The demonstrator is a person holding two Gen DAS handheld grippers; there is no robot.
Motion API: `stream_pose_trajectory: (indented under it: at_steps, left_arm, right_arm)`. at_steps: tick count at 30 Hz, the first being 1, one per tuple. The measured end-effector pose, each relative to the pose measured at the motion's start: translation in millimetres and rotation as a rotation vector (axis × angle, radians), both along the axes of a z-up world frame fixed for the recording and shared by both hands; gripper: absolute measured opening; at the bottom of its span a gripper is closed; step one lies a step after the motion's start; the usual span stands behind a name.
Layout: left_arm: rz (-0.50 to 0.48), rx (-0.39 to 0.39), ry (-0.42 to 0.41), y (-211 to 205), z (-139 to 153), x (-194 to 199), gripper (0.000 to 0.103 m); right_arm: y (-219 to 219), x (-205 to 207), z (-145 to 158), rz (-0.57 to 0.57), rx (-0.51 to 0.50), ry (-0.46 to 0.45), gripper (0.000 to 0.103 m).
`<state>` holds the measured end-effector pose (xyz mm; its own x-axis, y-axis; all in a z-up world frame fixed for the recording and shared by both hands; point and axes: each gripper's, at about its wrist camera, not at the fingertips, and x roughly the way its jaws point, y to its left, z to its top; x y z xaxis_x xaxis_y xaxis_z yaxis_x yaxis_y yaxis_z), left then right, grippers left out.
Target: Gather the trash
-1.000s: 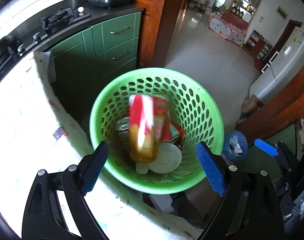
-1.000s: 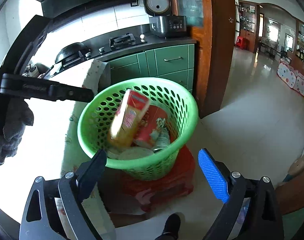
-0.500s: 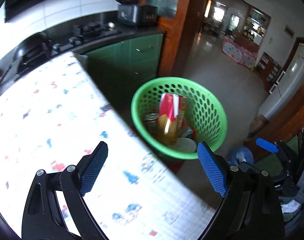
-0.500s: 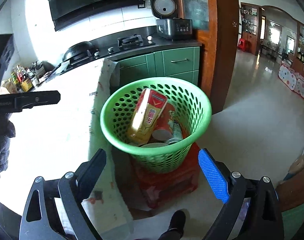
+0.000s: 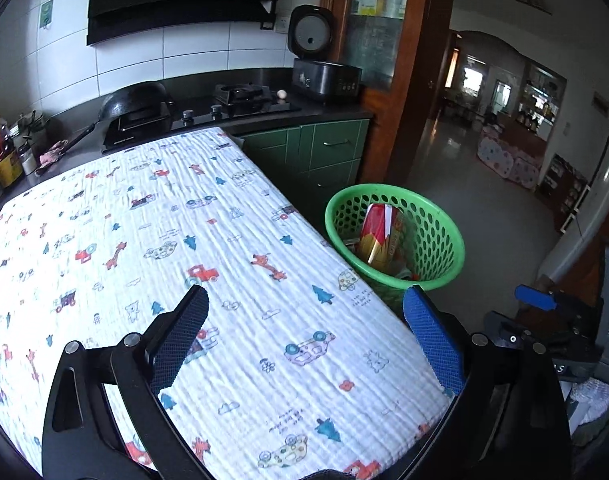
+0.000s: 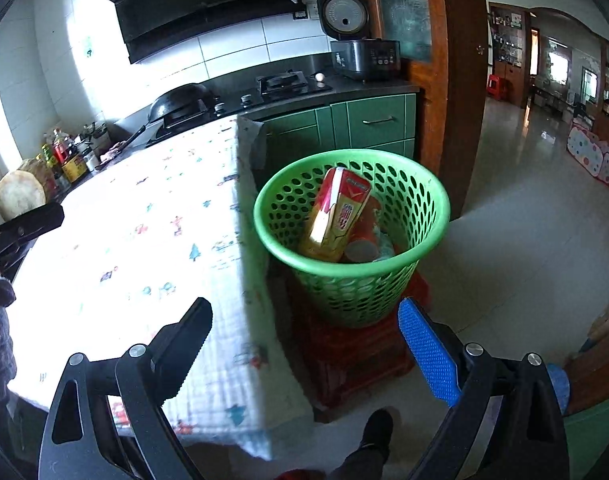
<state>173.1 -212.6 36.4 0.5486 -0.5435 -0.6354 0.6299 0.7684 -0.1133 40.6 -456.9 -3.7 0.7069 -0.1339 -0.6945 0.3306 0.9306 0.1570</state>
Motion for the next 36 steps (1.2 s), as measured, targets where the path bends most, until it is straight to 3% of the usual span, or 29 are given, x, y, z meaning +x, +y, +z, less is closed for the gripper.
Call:
stream_pose_trajectory:
  at_steps: [13, 36]
  left_arm:
    - [0.095, -0.003, -0.079, 52, -8, -58, 0.098]
    - [0.131, 0.004, -0.096, 86, -31, -117, 0.098]
  right_arm:
    - [30, -33, 3, 0.028, -0.032, -0.029, 0.092]
    - [63, -77, 0, 0.063, -0.016, -0.066, 0.093]
